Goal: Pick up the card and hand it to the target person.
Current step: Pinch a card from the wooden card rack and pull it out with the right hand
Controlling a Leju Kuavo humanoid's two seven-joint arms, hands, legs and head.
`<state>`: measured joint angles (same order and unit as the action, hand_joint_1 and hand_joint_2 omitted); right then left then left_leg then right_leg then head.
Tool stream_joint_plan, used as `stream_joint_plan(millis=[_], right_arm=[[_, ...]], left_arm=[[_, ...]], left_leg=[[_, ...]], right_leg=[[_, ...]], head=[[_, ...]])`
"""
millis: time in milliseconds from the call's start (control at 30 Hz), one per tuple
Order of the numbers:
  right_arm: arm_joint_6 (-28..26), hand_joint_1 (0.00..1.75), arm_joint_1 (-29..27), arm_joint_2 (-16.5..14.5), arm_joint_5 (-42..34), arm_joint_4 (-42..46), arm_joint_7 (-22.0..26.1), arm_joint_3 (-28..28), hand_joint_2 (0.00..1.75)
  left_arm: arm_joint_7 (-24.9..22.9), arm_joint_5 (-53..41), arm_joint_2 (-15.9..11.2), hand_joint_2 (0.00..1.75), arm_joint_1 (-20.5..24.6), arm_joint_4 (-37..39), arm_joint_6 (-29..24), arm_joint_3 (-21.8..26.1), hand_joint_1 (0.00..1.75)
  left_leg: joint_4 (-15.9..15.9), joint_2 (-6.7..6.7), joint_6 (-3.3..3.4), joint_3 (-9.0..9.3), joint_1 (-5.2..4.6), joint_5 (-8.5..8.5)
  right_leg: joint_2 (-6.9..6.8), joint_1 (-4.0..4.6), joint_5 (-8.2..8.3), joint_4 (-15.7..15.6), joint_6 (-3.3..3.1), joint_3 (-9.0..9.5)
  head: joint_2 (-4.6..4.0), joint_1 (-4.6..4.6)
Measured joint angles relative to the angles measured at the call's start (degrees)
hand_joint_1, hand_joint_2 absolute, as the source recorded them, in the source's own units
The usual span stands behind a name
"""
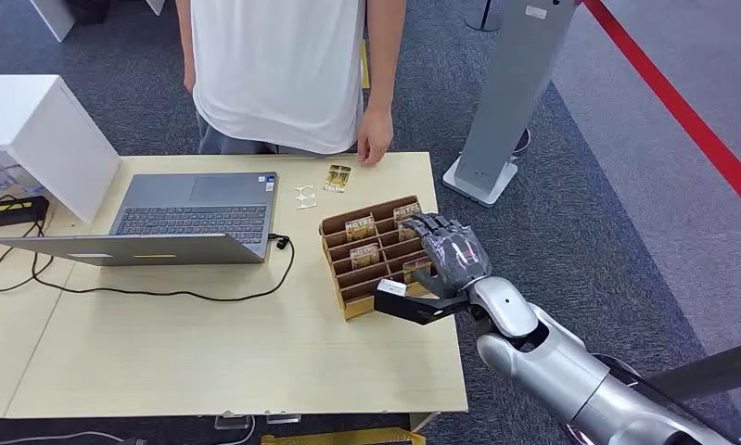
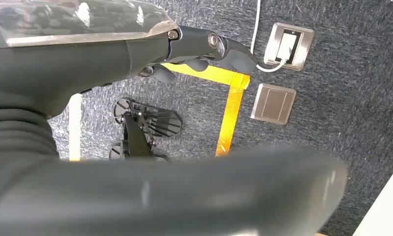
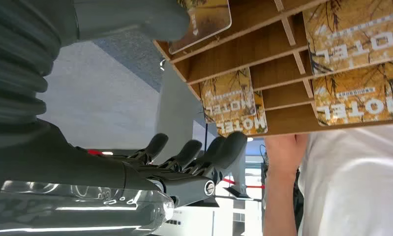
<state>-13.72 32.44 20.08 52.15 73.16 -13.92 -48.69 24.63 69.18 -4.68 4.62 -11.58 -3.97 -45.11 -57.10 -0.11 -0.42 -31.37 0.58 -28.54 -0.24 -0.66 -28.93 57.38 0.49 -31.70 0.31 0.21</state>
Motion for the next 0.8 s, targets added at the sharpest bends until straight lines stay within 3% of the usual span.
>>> stream_joint_plan(millis=[133, 267, 433, 600, 800], right_arm=[[-0.4, 0.59, -0.09, -0.52, -0.03, -1.54, 0.13, -0.06, 1.75], [-1.1, 0.8, -0.1, -1.19, -0.11, -3.85, 0.25, -0.26, 1.75], [-1.23, 0.84, -0.11, -1.7, -0.1, -5.72, 0.2, -0.87, 1.75], [-1.23, 1.29, -0.16, -1.74, -0.08, -6.08, -0.09, -1.03, 1.75], [-1.4, 1.41, -0.19, -1.92, 0.02, -6.15, -0.1, -1.1, 1.75]], left_arm=[[0.0, 0.09, 0.0, 0.0, 0.0, 0.0, -0.03, -0.01, 0.0], [0.0, 0.17, 0.0, 0.0, 0.01, 0.0, -0.08, -0.21, 0.0], [0.0, 0.33, 0.0, 0.0, 0.03, 0.0, -0.14, -0.96, 0.0], [0.0, 0.58, 0.0, 0.0, 0.02, 0.0, -0.14, -1.14, 0.0], [0.0, 0.63, 0.0, 0.0, 0.02, 0.0, -0.14, -1.38, 0.0]], left_leg=[[0.0, 0.0, 0.0, 0.0, 0.0, 0.0], [0.0, 0.0, 0.0, 0.0, 0.0, 0.0], [0.0, 0.0, 0.0, 0.01, 0.0, 0.0], [0.0, 0.0, 0.0, 0.01, 0.0, 0.0], [0.0, 0.01, 0.0, 0.02, 0.0, 0.0]], right_leg=[[0.0, 0.0, 0.0, 0.0, 0.0, 0.0], [0.0, 0.0, 0.0, 0.0, 0.0, 0.0], [0.0, 0.0, 0.0, 0.0, 0.0, -0.01], [0.0, 0.0, 0.0, 0.0, 0.0, -0.01], [0.0, 0.0, 0.0, 0.0, 0.0, 0.0]], head=[[0.0, 0.01], [0.0, 0.06], [0.0, 0.06], [0.0, -0.01], [0.0, 0.04]])
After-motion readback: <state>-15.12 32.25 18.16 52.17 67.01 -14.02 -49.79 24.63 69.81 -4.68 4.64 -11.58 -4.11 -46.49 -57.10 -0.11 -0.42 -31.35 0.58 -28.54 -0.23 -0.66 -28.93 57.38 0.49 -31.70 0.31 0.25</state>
